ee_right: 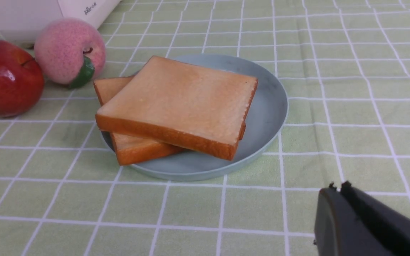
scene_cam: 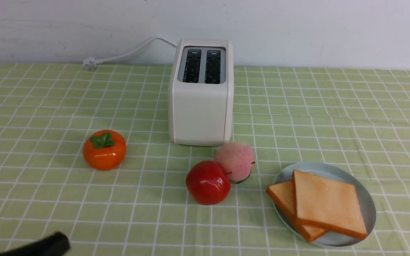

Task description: Take toasted bread from bread machine on green coffee tablecloth place on plate.

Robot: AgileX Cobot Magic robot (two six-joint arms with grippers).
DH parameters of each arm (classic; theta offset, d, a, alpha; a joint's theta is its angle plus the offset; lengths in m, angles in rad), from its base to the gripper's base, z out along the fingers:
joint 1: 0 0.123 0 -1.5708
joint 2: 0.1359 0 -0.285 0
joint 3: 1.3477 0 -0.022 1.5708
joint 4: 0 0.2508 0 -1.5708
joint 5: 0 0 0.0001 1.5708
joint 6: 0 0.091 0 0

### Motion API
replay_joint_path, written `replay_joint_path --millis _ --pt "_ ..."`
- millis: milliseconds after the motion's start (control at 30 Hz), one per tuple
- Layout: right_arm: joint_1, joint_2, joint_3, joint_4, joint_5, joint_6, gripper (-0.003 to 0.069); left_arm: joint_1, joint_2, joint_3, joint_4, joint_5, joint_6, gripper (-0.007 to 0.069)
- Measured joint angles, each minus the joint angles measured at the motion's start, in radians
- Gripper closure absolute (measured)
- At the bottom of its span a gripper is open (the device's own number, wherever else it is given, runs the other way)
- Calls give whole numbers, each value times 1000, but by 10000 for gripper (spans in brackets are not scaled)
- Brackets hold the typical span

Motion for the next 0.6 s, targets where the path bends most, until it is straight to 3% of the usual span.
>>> replay_joint_path --millis 167,300,533,600 --pt "0 0 0 -1 0 0 643 305 -145 64 -42 40 -54 638" --pt "0 0 0 0 1 0 639 432 -225 119 -73 116 -77 638" --pt "0 0 0 -1 1 0 631 479 -233 128 -80 428 -120 638" --pt "-1 0 0 -1 1 0 627 479 -233 128 -79 445 -130 638"
